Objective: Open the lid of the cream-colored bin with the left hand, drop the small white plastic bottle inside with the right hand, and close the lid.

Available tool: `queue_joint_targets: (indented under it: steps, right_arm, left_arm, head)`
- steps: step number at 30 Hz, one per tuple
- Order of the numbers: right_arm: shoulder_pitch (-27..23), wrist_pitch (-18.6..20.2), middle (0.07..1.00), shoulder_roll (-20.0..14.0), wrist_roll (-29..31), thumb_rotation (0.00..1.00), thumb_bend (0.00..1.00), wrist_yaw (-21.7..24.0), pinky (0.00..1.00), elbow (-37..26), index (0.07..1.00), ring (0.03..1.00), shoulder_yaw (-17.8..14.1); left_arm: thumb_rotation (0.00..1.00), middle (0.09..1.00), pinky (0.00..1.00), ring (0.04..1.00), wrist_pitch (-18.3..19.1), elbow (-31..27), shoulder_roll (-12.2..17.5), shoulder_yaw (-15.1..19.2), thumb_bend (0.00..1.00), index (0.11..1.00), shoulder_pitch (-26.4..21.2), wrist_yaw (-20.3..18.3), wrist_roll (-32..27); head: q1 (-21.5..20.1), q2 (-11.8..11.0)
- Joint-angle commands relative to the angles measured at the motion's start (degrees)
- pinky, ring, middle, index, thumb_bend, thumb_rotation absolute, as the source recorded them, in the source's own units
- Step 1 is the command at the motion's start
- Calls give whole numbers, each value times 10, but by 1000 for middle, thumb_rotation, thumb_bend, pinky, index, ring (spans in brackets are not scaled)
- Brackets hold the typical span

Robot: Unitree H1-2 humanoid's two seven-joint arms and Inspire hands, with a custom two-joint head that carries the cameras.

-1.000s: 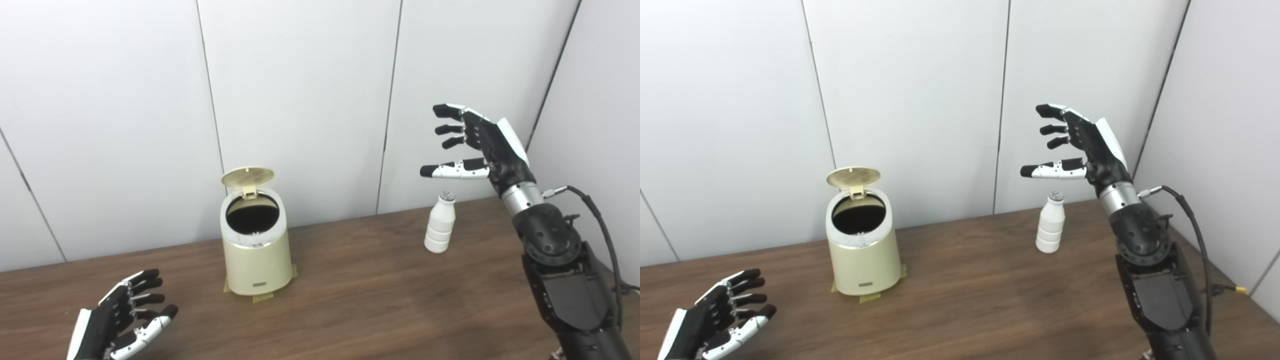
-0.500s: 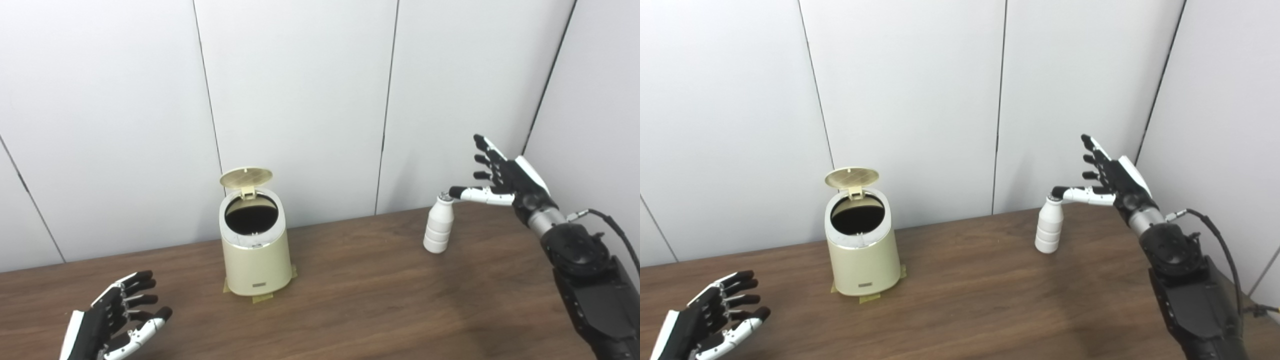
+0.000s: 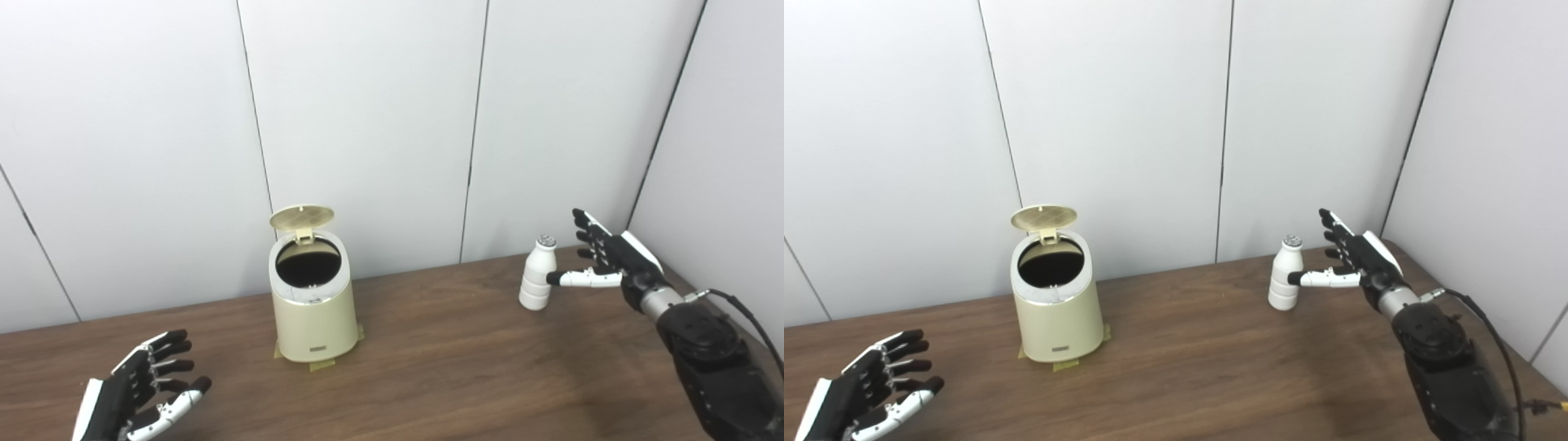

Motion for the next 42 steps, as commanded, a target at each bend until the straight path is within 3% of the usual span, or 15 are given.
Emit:
queue_joint_targets:
  steps: [1,5,13,19,25,31,36,42]
  right_arm:
    - [-19,-19,998,-6,-7,195,801,-18,892,-5,1000,967,-2]
    - [-21,-25,998,15,2,117,756,-30,904,16,1000,961,-9]
    - [-41,-86,965,32,-2,152,817,-49,890,100,974,923,-7]
    - [-55,-99,929,42,9,77,771,-59,847,147,947,882,-16]
    - [-67,-112,890,50,6,101,800,-91,808,185,897,853,-15]
    - [-66,-122,880,57,11,112,832,-97,739,182,876,831,-11]
    - [-74,-129,888,60,20,106,838,-91,744,189,884,843,-6]
    - [-72,-111,887,61,14,103,809,-89,763,158,883,841,9]
  left_arm:
    - [1,750,556,675,-11,-23,7,1,611,776,-19,3,3]
    - [3,755,555,678,-6,-28,7,1,606,788,-19,-1,-3]
    - [0,743,541,665,-9,-28,7,2,600,777,-18,-4,-5]
    - [1,747,552,671,-4,-29,9,1,605,778,-18,-7,-5]
    - [1,743,538,662,-2,-31,9,0,601,784,-18,-9,-4]
    - [0,747,544,666,-2,-30,10,-1,590,787,-17,-12,-6]
    - [0,744,544,663,0,-32,10,-2,585,787,-17,-12,-2]
    - [0,750,555,675,0,-31,10,-2,586,796,-16,-13,-5]
  head:
    - [0,1]
    - [1,4]
    - [1,7]
    - [1,9]
    - [1,10]
    - [1,11]
    - [0,12]
    - [0,13]
